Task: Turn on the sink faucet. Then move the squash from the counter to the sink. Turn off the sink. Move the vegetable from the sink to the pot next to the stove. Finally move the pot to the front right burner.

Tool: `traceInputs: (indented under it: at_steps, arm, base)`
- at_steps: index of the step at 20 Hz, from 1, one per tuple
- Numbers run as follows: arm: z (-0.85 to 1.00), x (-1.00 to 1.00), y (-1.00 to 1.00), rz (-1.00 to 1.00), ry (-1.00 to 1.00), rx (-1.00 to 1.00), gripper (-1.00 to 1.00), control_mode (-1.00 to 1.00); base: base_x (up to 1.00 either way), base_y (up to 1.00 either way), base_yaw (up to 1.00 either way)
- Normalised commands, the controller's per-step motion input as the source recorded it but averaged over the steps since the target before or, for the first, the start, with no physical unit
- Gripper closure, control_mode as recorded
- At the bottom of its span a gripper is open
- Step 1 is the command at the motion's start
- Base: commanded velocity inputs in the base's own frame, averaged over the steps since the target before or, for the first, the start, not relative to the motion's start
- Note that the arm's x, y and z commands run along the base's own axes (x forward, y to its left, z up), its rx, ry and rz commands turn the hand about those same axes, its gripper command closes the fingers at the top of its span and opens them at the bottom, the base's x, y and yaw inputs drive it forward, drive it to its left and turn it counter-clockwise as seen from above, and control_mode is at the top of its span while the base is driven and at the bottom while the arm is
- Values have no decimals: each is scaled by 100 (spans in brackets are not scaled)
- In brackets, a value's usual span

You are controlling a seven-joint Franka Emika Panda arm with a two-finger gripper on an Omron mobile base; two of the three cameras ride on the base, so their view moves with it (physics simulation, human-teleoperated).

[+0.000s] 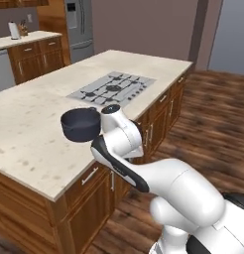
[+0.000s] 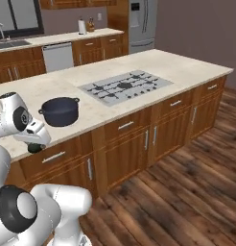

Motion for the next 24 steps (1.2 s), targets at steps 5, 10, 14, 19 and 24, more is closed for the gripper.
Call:
traceInputs:
  at_steps: [5,10,14,19,24]
  arm:
    - [0,0,0,0,0,0,100,100]
    - [0,0,0,0,0,0,100,100]
    - [0,0,0,0,0,0,100,100]
    - [0,0,0,0,0,0,100,100]
    - [0,0,0,0,0,0,100,100]
  base:
    - [34,-82,36]
    - [34,-81,37]
    - [35,-81,37]
    - [35,-81,37]
    - [34,-80,37]
